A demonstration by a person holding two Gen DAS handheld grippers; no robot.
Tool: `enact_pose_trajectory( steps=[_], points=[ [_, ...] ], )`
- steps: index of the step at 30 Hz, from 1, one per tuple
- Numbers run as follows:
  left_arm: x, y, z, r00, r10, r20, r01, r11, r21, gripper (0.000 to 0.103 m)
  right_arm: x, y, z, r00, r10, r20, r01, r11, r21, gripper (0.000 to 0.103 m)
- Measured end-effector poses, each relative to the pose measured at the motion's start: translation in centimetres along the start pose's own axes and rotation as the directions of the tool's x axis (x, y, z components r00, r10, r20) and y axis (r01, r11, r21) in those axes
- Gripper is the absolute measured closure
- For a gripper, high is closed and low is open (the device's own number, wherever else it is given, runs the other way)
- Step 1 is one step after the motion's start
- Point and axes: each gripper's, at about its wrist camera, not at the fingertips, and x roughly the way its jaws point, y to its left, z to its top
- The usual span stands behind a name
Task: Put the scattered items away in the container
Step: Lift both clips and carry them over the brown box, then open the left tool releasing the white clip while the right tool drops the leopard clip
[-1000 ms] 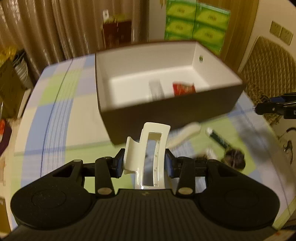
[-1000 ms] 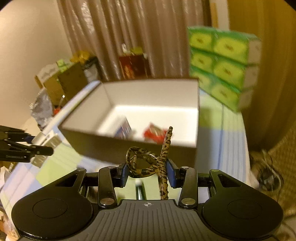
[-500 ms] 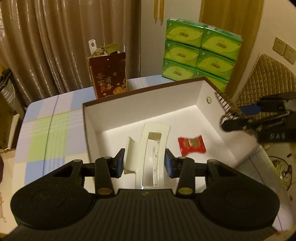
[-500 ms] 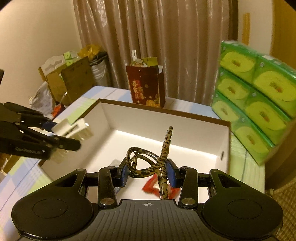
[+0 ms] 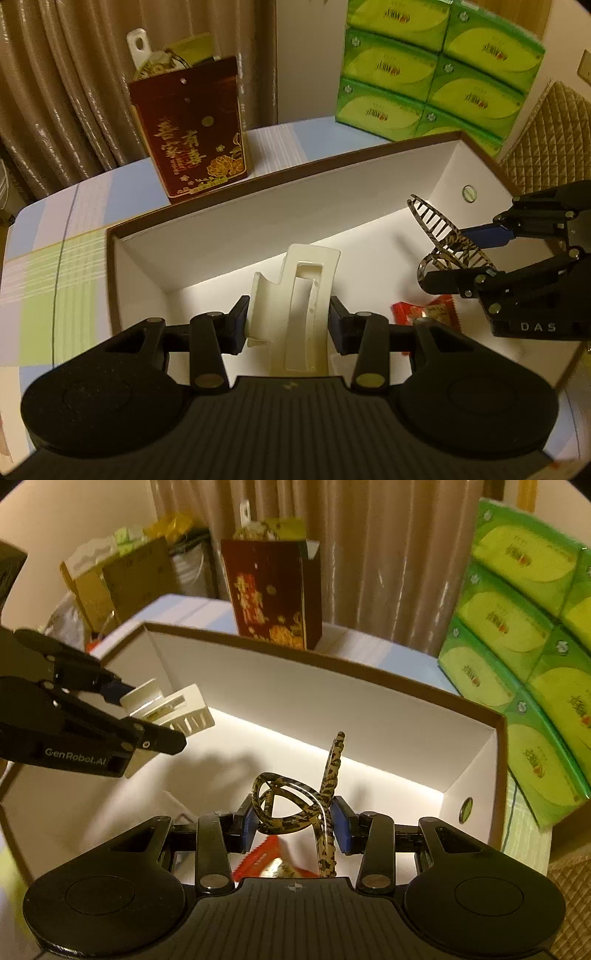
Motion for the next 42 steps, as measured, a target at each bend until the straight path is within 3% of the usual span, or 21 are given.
enact_pose_trajectory(
  steps=[12,22,23,25,42],
  points=[
    [5.2,-0.2,1.1,0.996,0.013,-0.086,-0.013,1.0,0.001,0.065,3.5,-0.4,0.5,0.994,-0.029,-0.102,0.026,0.999,-0.034,0.064],
    [6.5,-0.2,1.4,0.994,0.026,-0.105,-0.027,1.0,-0.009,0.065,3.6,-1.1,1.4,0.996,-0.037,-0.078,0.038,0.999,0.013,0.062],
    [6.5,-0.2,1.5,0.994,0.027,-0.104,-0.028,1.0,-0.014,0.064,3.5,-1.3,1.5,0.997,-0.032,-0.076,0.035,0.999,0.031,0.06],
    [6.6,0.0,1.6,0.994,0.027,-0.107,-0.031,0.999,-0.028,0.041,3.1,-1.4,1.6,0.997,-0.034,-0.066,0.036,0.999,0.038,0.036],
    [4.7,-0.4,0.7,0.993,0.049,-0.109,-0.053,0.998,-0.031,0.026,0.6,-0.7,-0.1,0.998,-0.012,-0.065,0.013,1.0,0.013,0.026]
  ],
)
